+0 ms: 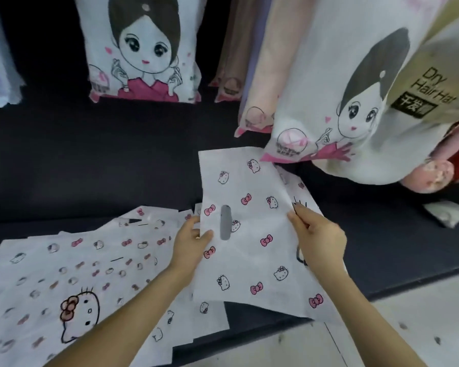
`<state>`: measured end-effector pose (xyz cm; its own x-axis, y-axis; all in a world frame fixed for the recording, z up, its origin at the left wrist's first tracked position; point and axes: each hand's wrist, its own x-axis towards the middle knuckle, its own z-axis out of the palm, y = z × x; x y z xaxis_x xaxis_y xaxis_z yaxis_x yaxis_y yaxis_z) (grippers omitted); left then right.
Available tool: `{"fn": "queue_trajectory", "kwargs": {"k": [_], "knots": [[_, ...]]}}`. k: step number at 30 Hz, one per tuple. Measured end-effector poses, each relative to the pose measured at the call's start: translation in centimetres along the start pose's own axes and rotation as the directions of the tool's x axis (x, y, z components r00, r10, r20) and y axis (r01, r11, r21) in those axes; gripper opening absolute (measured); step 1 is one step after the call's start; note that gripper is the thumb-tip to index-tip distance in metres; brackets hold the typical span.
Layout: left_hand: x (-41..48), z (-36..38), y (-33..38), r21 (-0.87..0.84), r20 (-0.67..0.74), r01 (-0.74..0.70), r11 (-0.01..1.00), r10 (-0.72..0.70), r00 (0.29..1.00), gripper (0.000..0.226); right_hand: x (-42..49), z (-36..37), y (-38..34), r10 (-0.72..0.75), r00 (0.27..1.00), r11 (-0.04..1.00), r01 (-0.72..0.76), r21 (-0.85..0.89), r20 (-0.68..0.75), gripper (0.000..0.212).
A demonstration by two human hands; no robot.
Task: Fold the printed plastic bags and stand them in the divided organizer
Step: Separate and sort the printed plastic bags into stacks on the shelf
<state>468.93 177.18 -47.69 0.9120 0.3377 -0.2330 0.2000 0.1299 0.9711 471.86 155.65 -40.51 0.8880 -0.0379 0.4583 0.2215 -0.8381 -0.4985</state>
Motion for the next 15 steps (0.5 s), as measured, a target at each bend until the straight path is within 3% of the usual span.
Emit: {"fn": "queue_trajectory", "kwargs": {"k": [2,4,9,10,12,15], "knots": [[1.4,0.1,-1.5,0.064,-0.056,0.001,0.998,0.002,0.998,0.023,0.7,2.5,0.8,-0.175,0.980,0.984,0.170,-0.063,-0.094,0.021],[2.9,-0.1,-3.2,0.145,-0.099,0.024,0.989,-0.009,0.995,0.023,1.1,5.5,2.3,-0.319,0.943,0.943,0.305,-0.134,-0.093,0.029],[6.7,0.0,-6.7,0.399,-0.115,0.037,0.916,0.010,0.993,0.037,2.8,12.3,6.6,-0.324,0.946,0.916,0.322,-0.240,0.032,0.035],[7.1,0.2,-7.1,0.508,-0.127,0.013,0.861,0.060,0.990,0.042,3.3,13.3,7.5,-0.323,0.945,0.915,0.324,-0.242,0.043,0.035],[7.6,0.3,-8.1,0.761,-0.109,-0.068,0.646,0.230,0.967,0.055,3.9,15.2,8.9,-0.315,0.945,0.906,0.326,-0.270,0.082,0.035],[8.2,0.5,-11.8,0.915,0.230,-0.331,0.229,0.377,0.897,0.074,3.5,17.7,10.0,-0.177,0.955,0.902,0.254,-0.350,0.236,0.042]]}}
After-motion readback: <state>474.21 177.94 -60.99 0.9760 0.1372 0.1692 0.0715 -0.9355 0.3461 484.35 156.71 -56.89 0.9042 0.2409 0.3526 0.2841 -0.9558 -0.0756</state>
